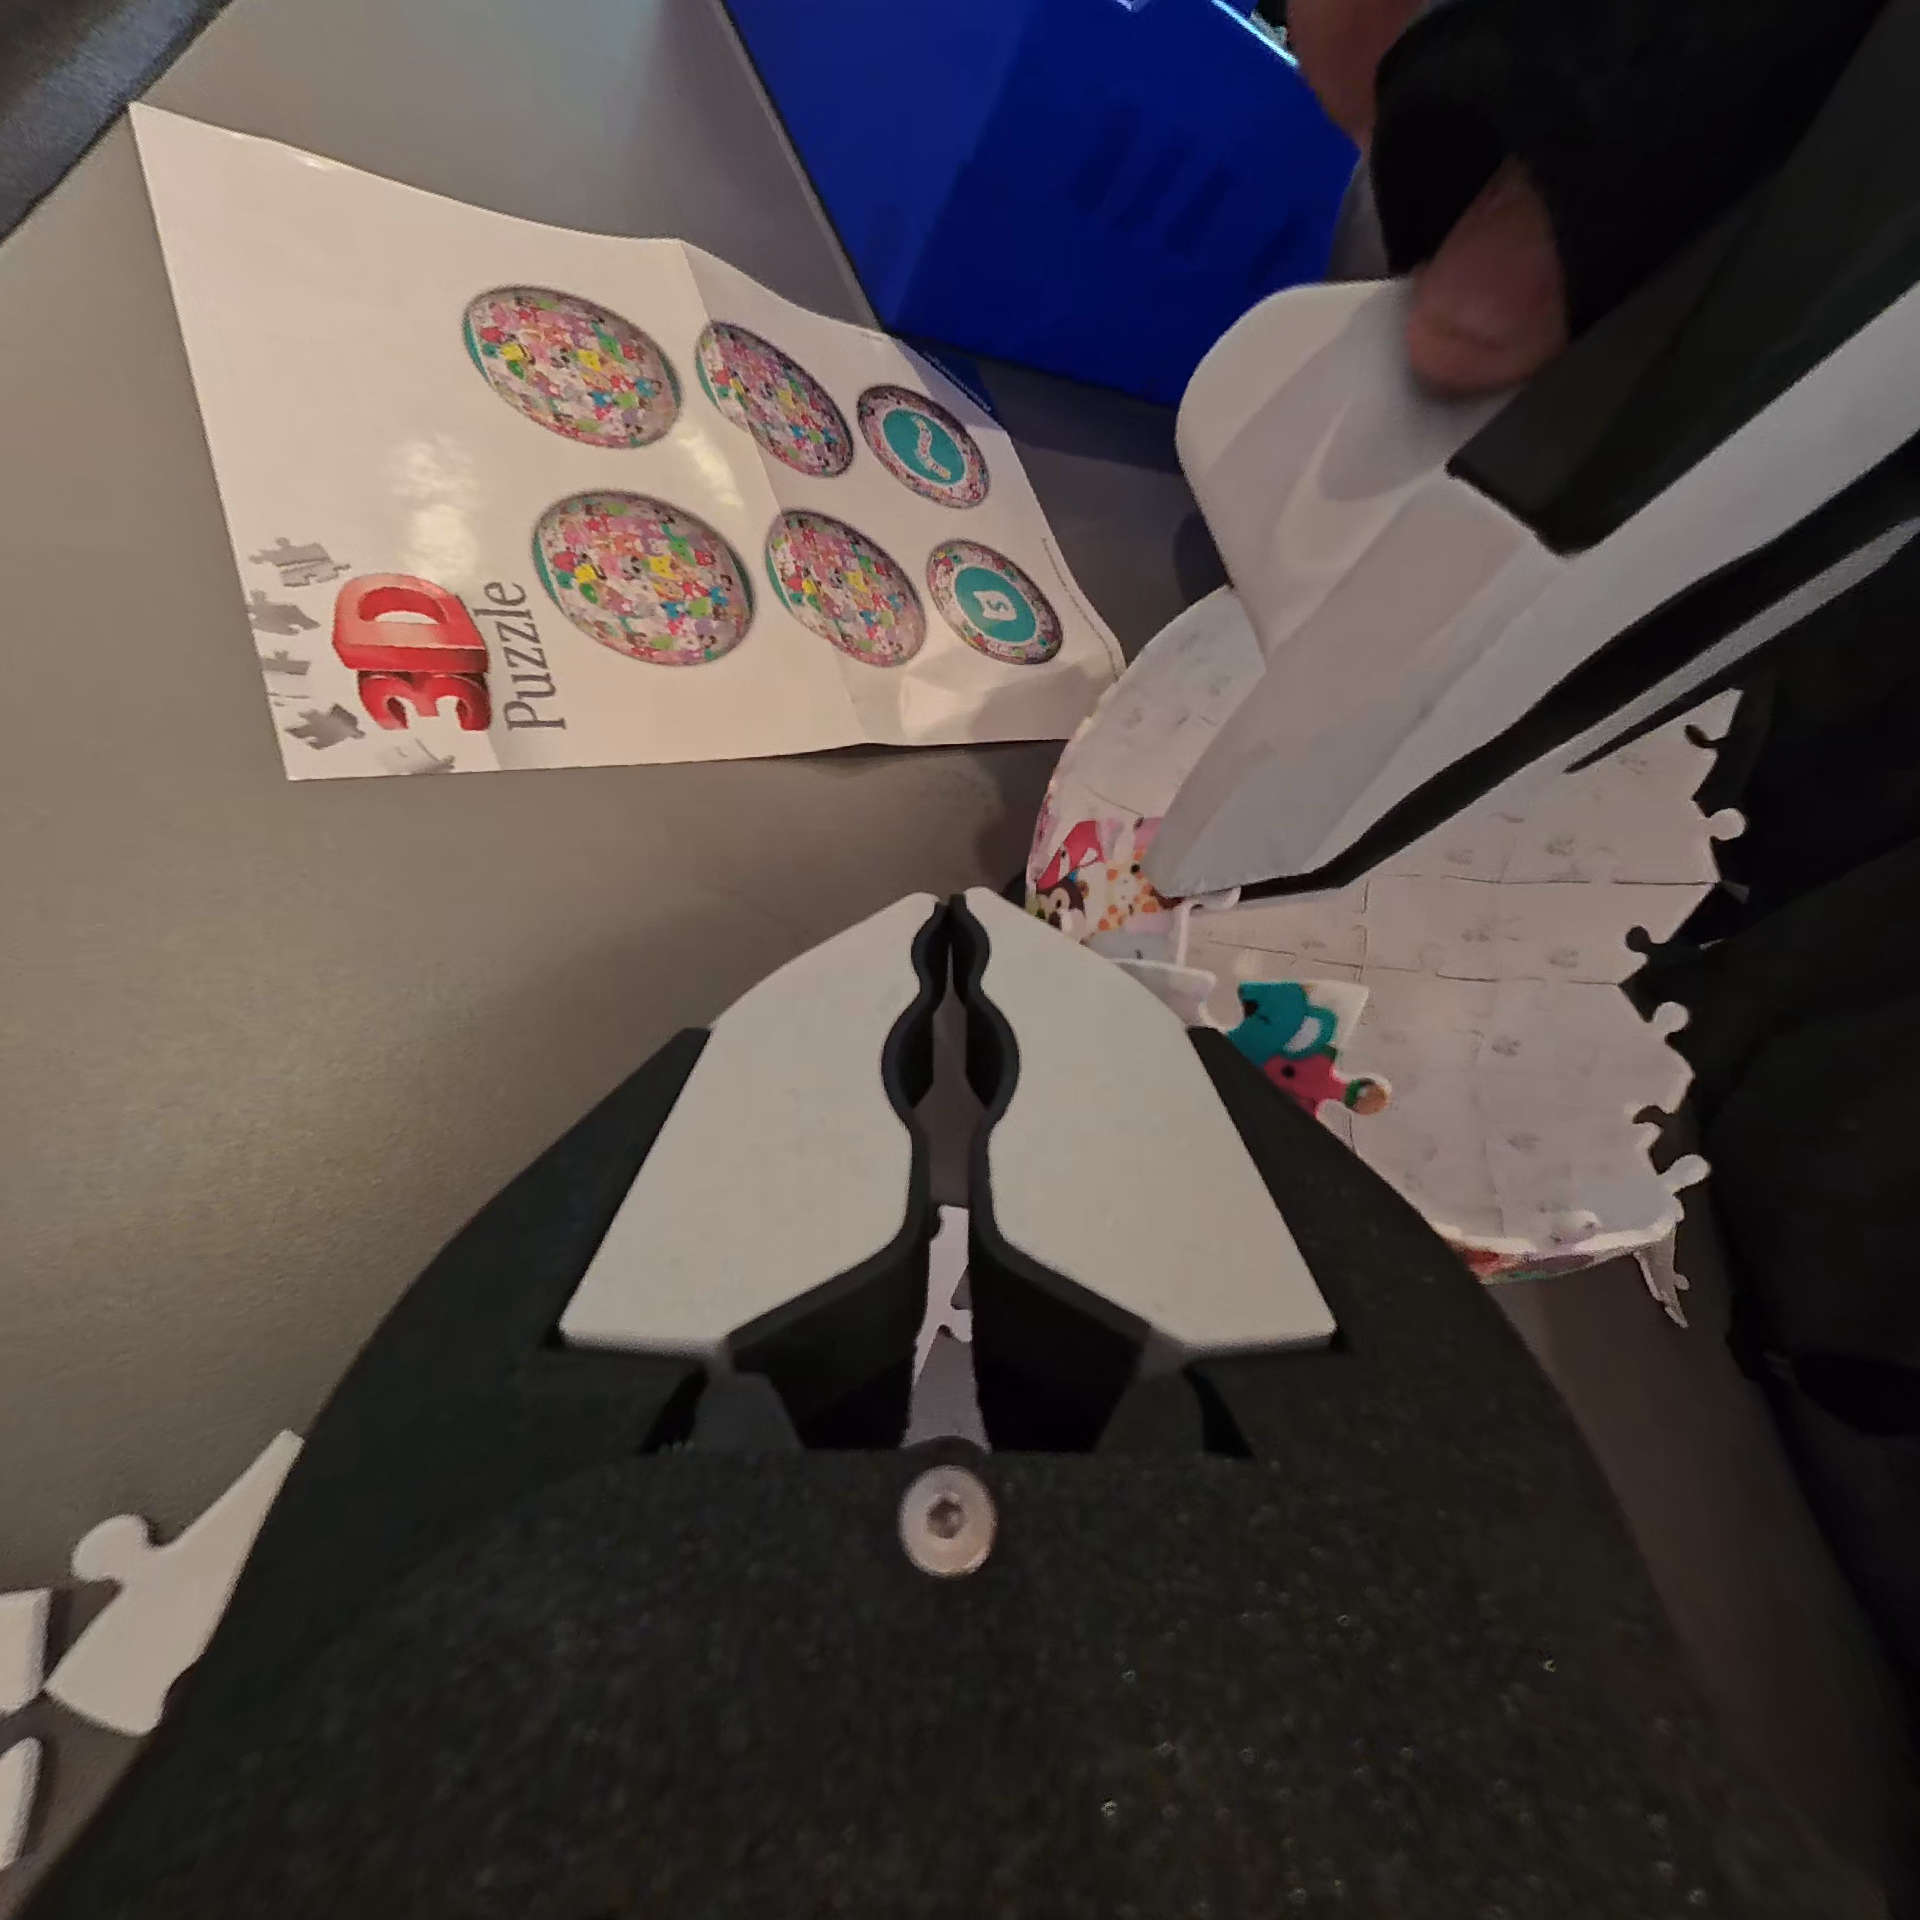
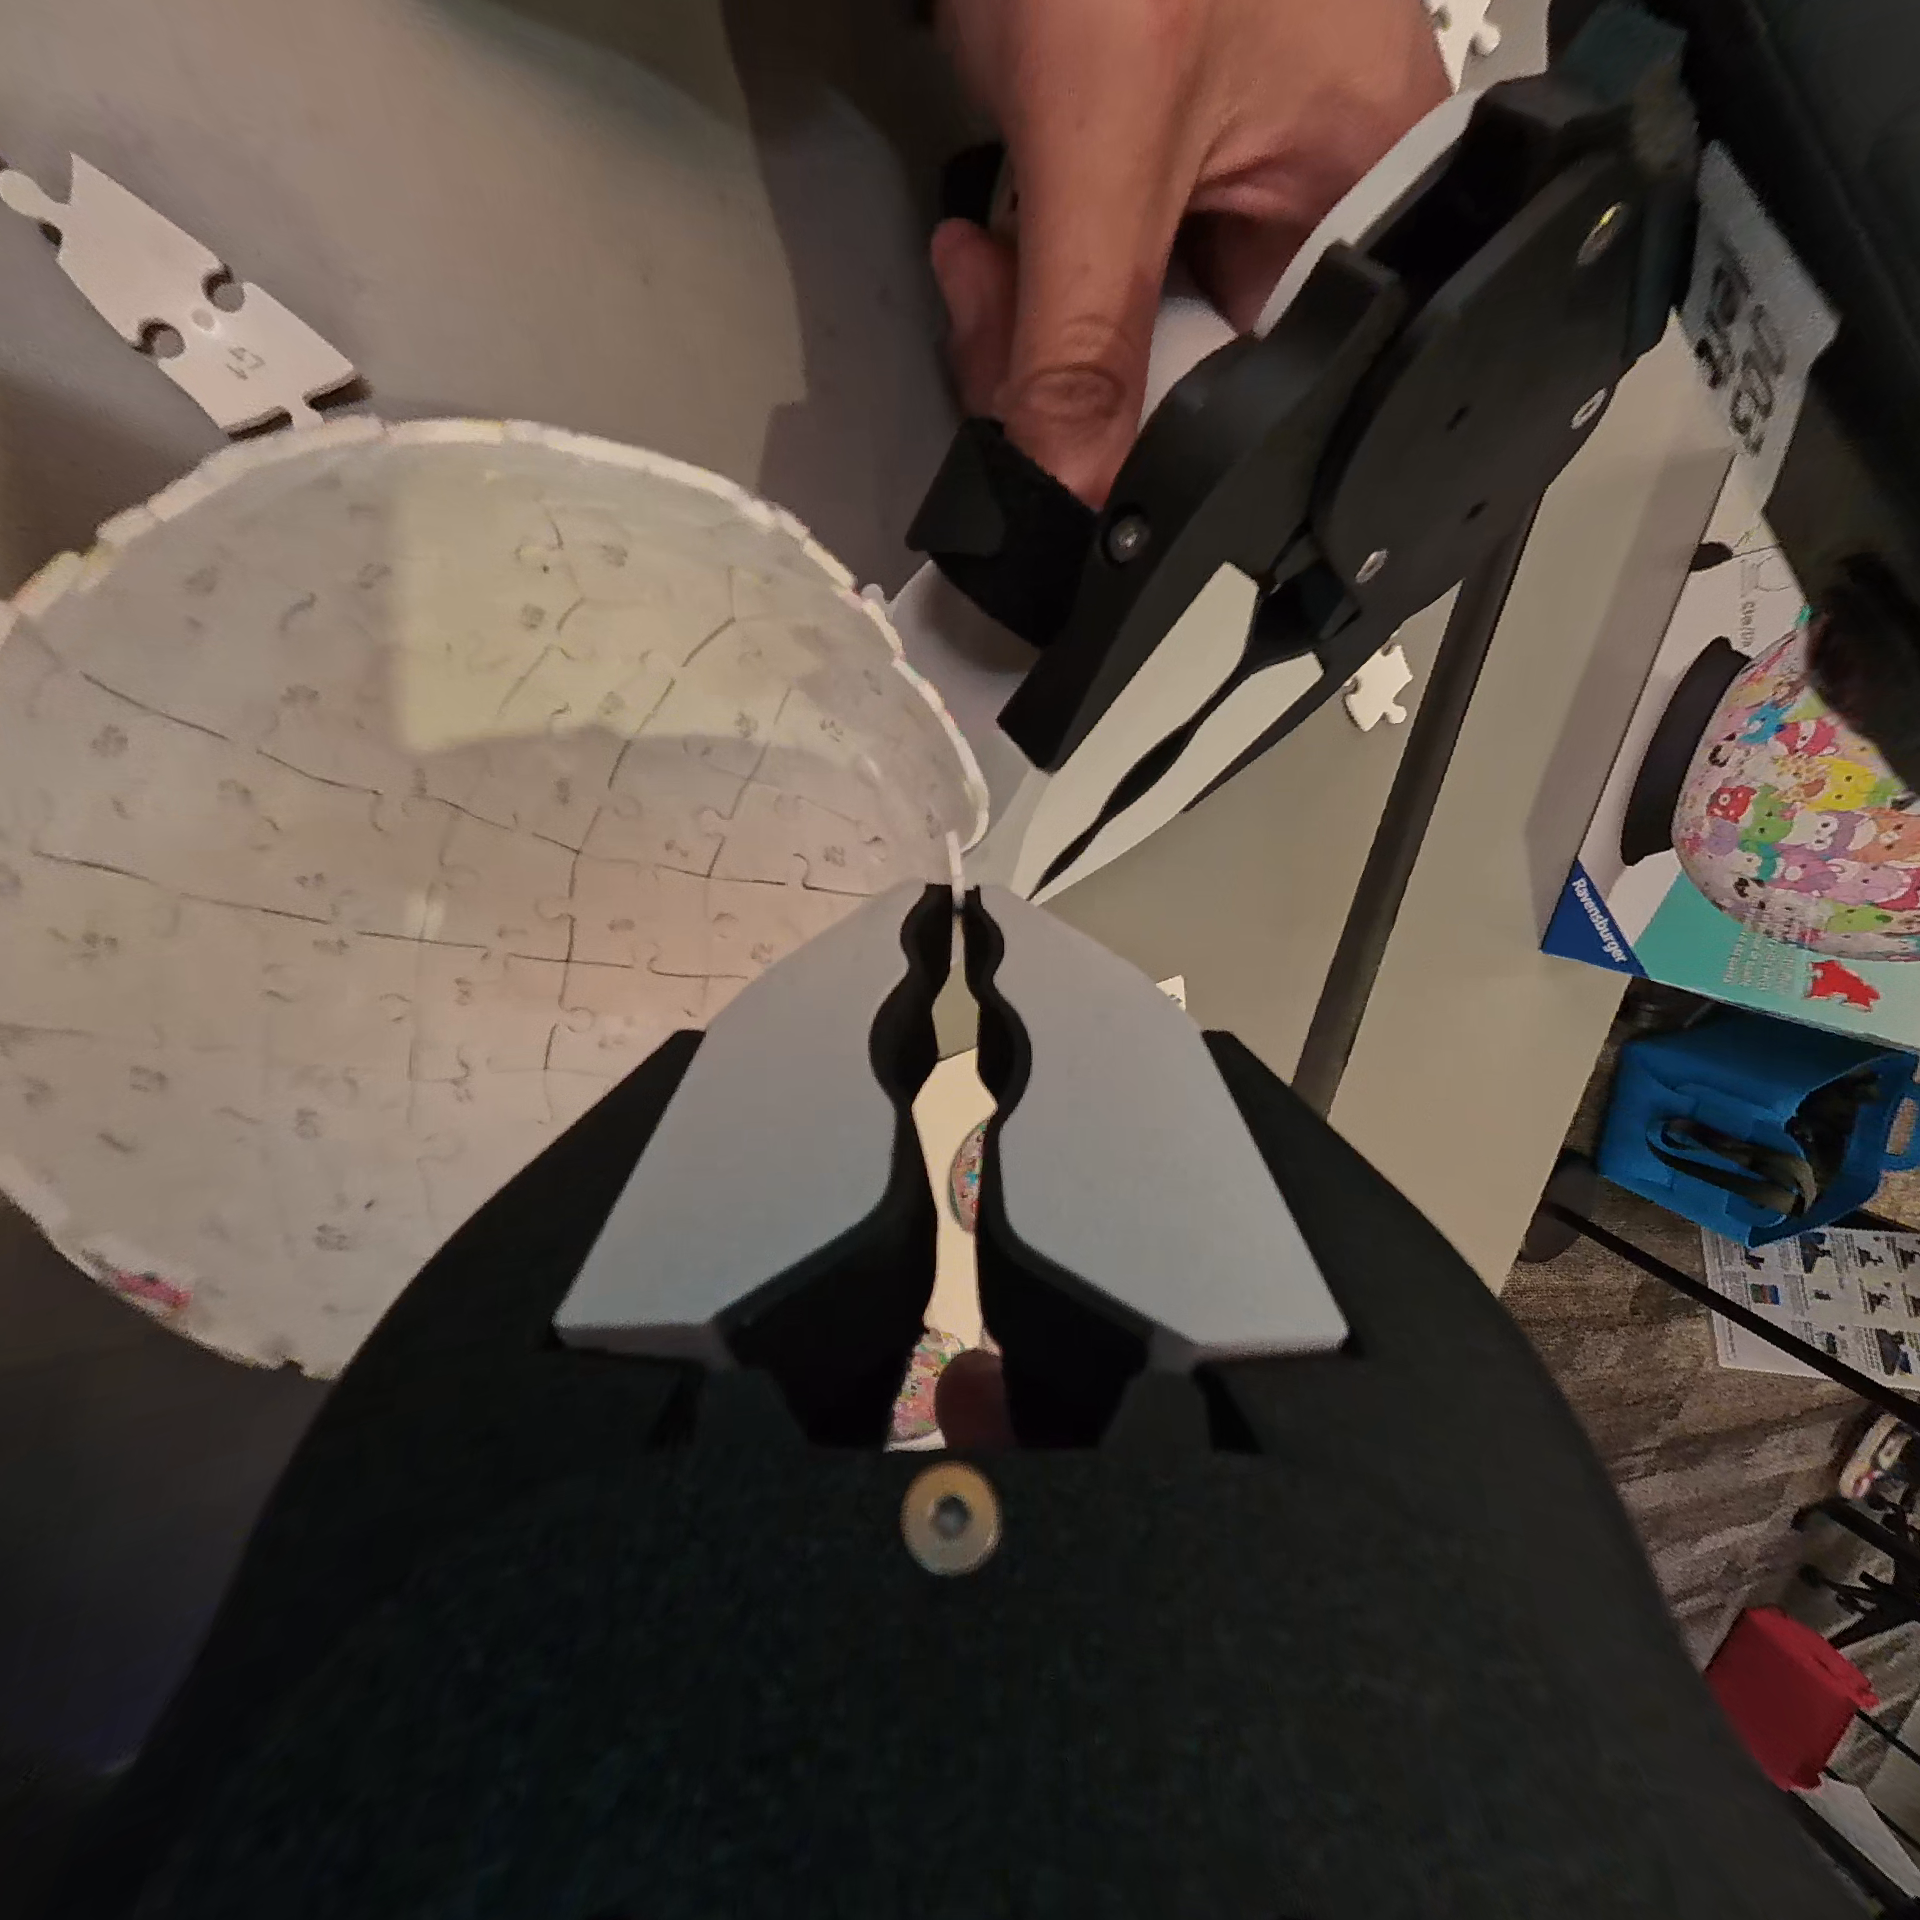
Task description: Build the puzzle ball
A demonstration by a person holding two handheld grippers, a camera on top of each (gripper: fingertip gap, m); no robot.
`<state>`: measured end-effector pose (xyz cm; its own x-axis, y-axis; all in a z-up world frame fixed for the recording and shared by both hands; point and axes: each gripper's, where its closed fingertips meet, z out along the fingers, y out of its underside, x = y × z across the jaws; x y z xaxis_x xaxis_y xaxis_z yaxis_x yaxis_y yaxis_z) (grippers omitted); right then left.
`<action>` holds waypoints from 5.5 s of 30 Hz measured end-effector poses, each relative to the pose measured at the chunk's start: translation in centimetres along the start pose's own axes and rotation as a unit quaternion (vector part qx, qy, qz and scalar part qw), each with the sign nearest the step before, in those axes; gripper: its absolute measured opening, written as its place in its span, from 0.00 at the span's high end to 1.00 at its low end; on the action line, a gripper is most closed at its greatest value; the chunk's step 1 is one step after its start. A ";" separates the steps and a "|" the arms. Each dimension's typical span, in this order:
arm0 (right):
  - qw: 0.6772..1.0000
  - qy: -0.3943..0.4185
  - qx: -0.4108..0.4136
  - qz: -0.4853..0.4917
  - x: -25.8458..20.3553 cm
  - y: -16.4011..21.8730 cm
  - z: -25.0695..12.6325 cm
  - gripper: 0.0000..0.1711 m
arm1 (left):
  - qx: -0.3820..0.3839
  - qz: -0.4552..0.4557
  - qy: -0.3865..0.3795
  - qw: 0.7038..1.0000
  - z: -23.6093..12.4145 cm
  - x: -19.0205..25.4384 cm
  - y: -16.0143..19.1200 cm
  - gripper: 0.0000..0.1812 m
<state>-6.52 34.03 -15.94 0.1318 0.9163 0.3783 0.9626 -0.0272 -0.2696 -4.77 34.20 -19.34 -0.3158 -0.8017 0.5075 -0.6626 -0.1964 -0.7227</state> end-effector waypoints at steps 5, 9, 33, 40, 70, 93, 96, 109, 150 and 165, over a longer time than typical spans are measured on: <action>1.000 -0.002 -0.002 0.014 -0.1 0.3 0.3 0.99 | -0.001 0.000 -0.002 1.000 0.0 0.0 0.0 1.00; 0.999 -0.013 0.007 0.039 0.0 0.3 0.4 0.99 | -0.001 -0.002 -0.002 1.000 0.0 -0.1 0.0 1.00; 0.993 -0.040 0.069 0.088 0.7 0.7 0.7 0.98 | 0.001 -0.004 -0.004 1.000 0.0 -0.3 -0.1 1.00; 0.993 -0.034 0.066 0.090 0.7 0.7 0.9 0.97 | -0.003 -0.011 0.002 1.000 0.1 -0.3 -0.1 1.00; 0.988 0.022 -0.057 0.139 2.2 0.9 -4.1 1.00 | -0.083 0.006 0.019 0.996 2.2 -1.5 0.2 1.00; 0.863 0.226 0.192 0.409 -10.2 -7.2 -6.0 0.76 | -0.080 0.015 0.023 0.996 1.8 -0.7 0.8 1.00; 0.868 0.226 0.188 0.401 -10.5 -7.6 -5.6 0.72 | -0.075 0.016 0.017 0.997 1.7 -0.9 0.7 1.00; 0.800 0.316 0.216 0.462 -6.5 -2.4 -9.3 0.58 | -0.004 0.007 0.030 1.000 0.0 -1.1 -1.1 1.00; 0.786 0.266 0.273 0.487 -8.4 -2.1 -7.9 0.59 | 0.059 0.019 0.024 0.998 -0.4 -0.7 -3.0 1.00; 0.956 0.053 0.058 0.283 -0.2 3.8 -1.5 0.79 | 0.117 0.023 0.029 0.992 -1.9 -0.7 -4.1 1.00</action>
<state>-2.56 33.14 -15.73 0.6533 0.7219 0.2283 0.6978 -0.4571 -0.5515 -3.10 36.62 -15.81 -0.3848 -0.7802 0.4932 -0.4732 -0.2920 -0.8311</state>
